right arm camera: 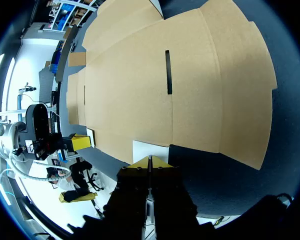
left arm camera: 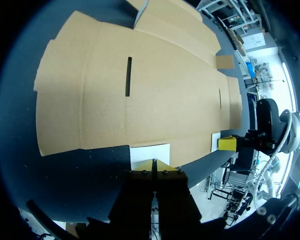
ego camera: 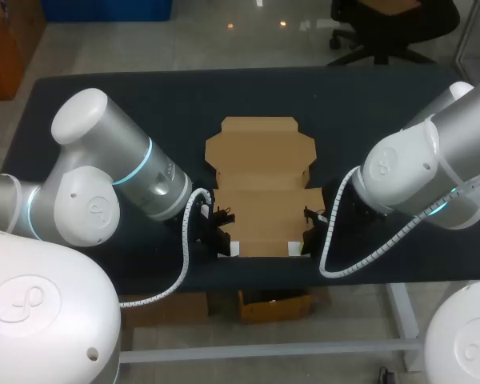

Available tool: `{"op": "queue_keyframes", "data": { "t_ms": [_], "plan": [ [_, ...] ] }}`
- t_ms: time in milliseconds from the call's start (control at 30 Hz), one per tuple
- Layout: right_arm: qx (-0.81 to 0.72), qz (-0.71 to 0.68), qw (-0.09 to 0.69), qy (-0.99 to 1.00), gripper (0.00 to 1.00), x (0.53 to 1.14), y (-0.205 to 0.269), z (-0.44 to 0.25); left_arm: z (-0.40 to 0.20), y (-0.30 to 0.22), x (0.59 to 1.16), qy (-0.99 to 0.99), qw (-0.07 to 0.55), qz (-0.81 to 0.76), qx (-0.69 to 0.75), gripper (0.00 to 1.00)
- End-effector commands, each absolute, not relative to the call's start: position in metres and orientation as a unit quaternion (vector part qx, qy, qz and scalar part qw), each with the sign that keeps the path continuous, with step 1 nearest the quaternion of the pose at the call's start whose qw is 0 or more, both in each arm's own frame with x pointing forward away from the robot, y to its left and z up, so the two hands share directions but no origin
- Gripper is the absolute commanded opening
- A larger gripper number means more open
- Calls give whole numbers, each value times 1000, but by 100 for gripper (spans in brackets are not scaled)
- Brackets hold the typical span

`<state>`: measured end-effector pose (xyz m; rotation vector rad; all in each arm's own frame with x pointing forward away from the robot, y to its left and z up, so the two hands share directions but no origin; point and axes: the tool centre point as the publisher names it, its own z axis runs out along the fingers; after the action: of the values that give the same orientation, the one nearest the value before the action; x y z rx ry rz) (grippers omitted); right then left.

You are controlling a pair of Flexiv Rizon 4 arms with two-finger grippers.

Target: Assemble the packaging by folding the flat box into shape, placing the metal phone stand inside, and closing the box properly

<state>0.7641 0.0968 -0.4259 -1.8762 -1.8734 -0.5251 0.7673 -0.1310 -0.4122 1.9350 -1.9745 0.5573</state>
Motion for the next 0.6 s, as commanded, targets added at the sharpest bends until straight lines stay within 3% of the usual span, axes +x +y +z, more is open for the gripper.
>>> {"op": "queue_keyframes", "data": {
  "t_ms": [33, 600],
  "plan": [
    [-682, -178, 208, -678, 0, 762, 101, -435, -420, -137, 763, -687, 120, 178, 694, 0],
    [-686, -211, 210, -664, 0, 762, 83, -412, -405, -119, 761, -676, 86, 188, 708, 0]
  ]
}}
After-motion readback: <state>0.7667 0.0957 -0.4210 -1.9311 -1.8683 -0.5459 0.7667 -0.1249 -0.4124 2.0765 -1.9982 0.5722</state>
